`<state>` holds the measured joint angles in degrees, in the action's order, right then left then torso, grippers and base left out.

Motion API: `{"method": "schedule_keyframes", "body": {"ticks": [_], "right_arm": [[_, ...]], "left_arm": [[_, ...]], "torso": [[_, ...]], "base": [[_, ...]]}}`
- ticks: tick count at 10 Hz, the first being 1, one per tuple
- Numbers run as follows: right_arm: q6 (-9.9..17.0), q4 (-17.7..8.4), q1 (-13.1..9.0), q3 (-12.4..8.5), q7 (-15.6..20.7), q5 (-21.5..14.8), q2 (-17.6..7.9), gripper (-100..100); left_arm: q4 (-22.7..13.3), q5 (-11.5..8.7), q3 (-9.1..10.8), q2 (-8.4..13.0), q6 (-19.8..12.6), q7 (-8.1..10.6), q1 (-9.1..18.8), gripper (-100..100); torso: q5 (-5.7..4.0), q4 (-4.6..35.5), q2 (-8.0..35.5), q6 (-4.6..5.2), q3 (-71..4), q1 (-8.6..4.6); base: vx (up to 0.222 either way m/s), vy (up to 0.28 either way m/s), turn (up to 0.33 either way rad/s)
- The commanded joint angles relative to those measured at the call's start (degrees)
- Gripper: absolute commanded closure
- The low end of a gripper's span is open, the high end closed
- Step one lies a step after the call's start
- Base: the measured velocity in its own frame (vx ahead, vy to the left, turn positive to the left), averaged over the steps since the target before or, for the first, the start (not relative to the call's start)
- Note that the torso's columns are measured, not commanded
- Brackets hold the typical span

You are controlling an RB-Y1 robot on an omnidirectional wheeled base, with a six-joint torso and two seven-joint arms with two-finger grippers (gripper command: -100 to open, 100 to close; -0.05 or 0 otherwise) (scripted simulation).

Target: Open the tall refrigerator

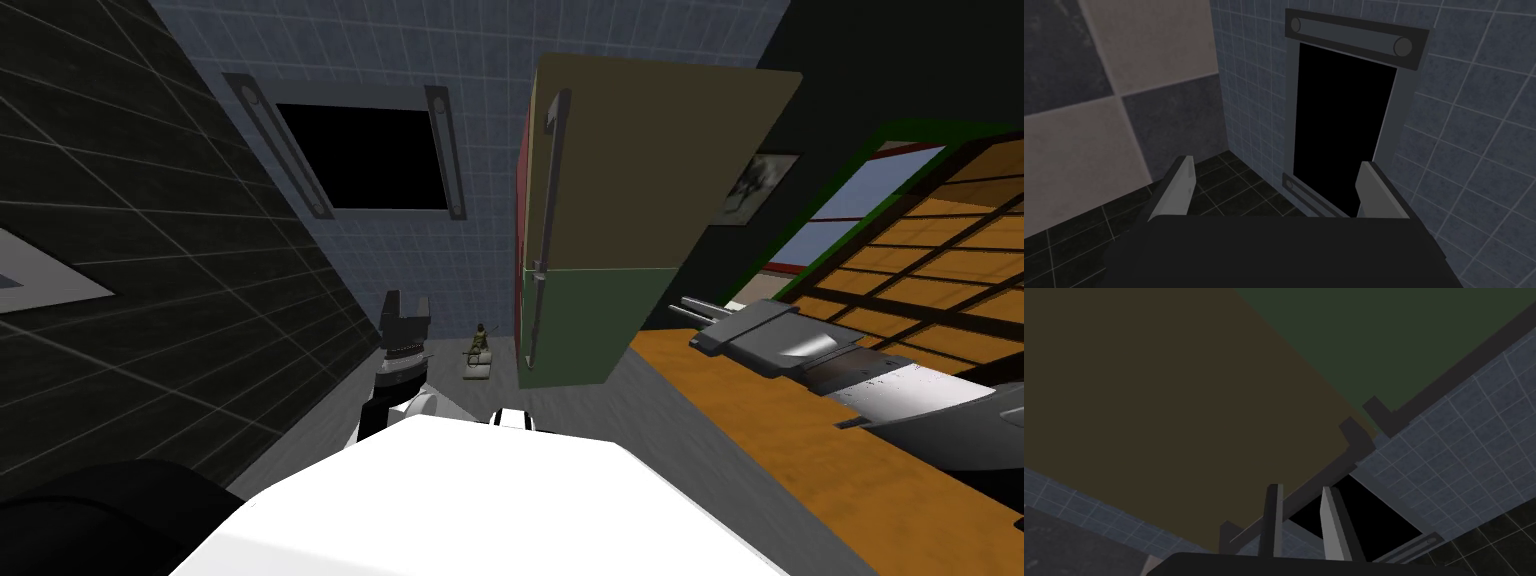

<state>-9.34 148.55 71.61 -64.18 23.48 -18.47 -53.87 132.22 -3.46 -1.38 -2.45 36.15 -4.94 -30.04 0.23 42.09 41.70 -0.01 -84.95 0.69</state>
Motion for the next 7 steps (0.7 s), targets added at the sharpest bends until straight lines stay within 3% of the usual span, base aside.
{"method": "schedule_keyframes", "body": {"ticks": [1,5,7], "right_arm": [[-0.1,-3.9,-0.1,0.1,0.0,0.0,0.0,-100],[0.3,-7.1,0.3,-0.3,-0.1,0.1,0.0,-100],[1.0,-8.1,1.0,-1.0,-0.4,0.2,0.0,-100]], "left_arm": [[0.0,0.0,-0.01,0.0,0.0,0.00,0.0,0],[0.0,0.0,-0.01,0.0,0.0,0.00,0.0,0],[0.0,0.0,-0.01,0.0,0.0,0.00,0.0,0]], "torso": [[-0.06,0.0,0.1,-0.01,0.1,-0.18],[-0.25,0.2,0.7,0.01,0.4,-0.75],[-0.16,0.2,0.5,0.02,0.4,-0.43]], "base": [[0.038,0.054,0.003],[0.054,0.071,-0.002],[0.130,0.176,-0.011]]}}
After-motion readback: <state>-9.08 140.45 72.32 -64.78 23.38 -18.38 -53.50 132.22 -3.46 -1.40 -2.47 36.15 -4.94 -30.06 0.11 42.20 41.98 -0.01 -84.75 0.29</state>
